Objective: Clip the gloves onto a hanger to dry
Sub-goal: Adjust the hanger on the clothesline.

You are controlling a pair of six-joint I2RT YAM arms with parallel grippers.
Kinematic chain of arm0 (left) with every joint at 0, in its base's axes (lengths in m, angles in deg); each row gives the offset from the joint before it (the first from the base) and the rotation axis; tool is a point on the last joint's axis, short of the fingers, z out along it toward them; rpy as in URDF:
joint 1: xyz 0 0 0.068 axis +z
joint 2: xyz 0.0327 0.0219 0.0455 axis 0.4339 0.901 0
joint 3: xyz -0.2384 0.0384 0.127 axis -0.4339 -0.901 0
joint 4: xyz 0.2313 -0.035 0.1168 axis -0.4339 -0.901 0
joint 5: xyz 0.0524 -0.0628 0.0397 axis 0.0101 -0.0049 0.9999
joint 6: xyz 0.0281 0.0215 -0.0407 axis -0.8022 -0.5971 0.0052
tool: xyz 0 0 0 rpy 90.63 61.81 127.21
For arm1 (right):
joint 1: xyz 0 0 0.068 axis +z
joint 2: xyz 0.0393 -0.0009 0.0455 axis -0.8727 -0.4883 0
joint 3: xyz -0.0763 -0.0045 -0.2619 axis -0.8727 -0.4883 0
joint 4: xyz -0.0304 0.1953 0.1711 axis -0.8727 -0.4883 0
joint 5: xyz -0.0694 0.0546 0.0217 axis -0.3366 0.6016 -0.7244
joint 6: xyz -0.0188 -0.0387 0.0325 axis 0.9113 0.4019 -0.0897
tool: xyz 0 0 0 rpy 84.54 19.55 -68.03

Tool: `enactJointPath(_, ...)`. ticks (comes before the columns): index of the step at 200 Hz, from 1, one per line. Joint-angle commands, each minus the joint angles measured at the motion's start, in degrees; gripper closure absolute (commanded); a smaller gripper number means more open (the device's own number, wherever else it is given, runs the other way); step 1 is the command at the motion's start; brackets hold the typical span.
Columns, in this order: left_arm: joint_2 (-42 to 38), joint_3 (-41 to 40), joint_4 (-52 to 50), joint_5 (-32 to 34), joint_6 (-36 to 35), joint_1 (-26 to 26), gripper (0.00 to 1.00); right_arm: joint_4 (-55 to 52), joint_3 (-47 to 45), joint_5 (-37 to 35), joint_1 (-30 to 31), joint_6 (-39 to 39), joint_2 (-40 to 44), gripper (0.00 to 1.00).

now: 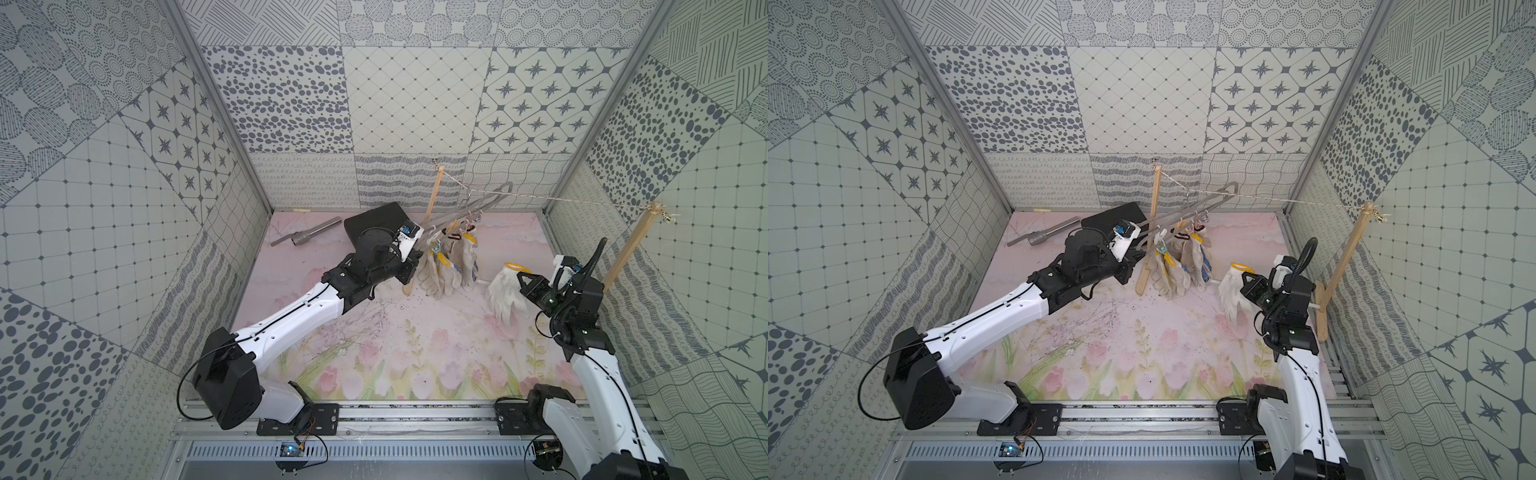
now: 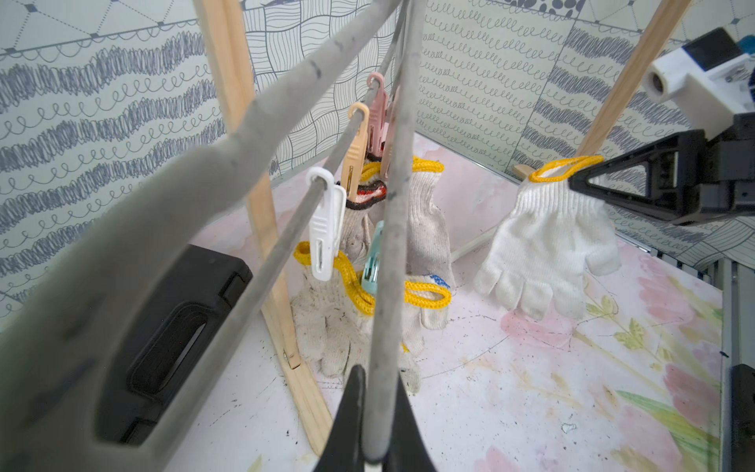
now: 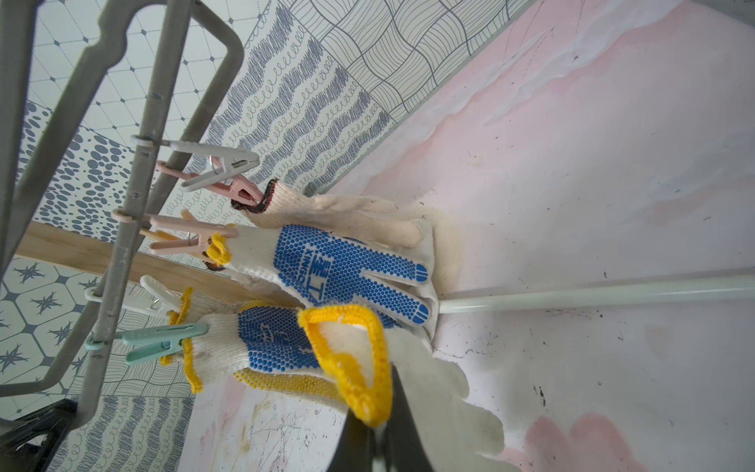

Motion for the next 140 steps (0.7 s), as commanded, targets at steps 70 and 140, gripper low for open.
enactJointPath(70,-4.8,0.1,-8.5,-14.8,-3.8,9.3,0.98,5.0,0.5,0.4,3.5,3.4,-1.5,1.00)
enactJointPath(140,-6.3,0.1,-9.6,-17.0,-5.2,11.5,0.35,4.4,4.0,-0.2,5.9,5.3,-5.5,1.00)
